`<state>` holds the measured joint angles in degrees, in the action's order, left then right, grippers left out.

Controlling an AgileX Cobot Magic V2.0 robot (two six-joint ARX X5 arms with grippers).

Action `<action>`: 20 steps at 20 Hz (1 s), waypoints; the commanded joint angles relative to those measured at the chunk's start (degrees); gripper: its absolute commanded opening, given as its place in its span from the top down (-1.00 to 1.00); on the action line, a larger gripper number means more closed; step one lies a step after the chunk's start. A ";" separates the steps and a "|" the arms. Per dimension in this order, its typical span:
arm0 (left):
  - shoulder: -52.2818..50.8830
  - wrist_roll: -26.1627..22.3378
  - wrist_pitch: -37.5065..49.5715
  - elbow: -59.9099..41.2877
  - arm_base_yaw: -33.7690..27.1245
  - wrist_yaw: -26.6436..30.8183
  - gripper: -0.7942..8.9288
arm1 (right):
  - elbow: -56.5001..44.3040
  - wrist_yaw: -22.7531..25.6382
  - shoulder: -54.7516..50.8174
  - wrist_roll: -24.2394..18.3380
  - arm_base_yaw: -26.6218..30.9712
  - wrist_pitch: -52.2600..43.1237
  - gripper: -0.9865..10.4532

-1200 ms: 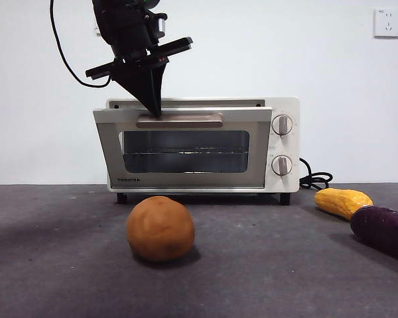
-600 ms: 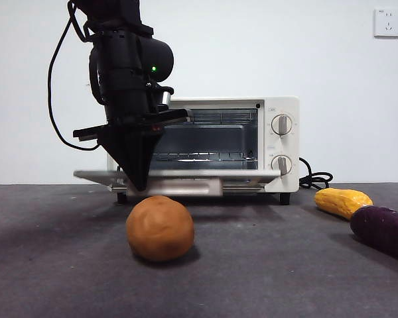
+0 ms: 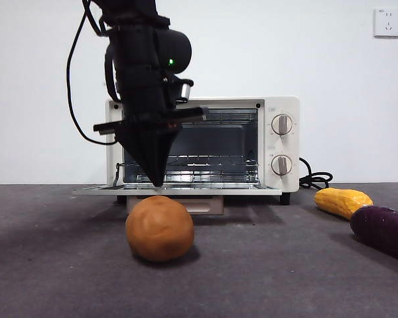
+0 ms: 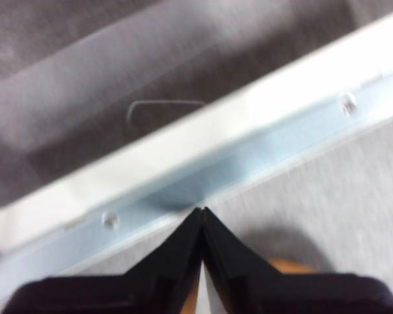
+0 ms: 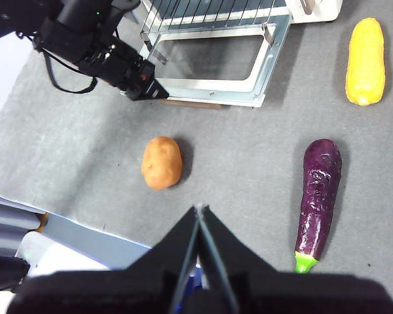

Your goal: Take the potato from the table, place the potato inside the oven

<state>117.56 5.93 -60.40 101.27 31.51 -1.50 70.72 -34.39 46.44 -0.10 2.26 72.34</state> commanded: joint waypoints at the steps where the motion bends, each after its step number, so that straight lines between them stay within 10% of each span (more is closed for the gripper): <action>1: -4.55 -2.03 -0.28 -0.37 0.66 0.00 0.85 | 0.17 -0.39 0.92 -1.70 -0.04 -0.55 0.83; 9: -30.05 -2.97 -1.95 -0.37 2.34 -0.37 0.85 | 0.17 -9.99 5.86 1.86 -1.55 -6.88 0.59; 20: -51.58 -3.37 -15.23 -0.55 2.23 7.34 0.85 | 0.17 3.50 13.99 14.51 -25.05 -23.10 0.31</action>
<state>66.13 3.40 -75.85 101.23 33.67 5.48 70.72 -31.59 59.72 12.64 -21.30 49.58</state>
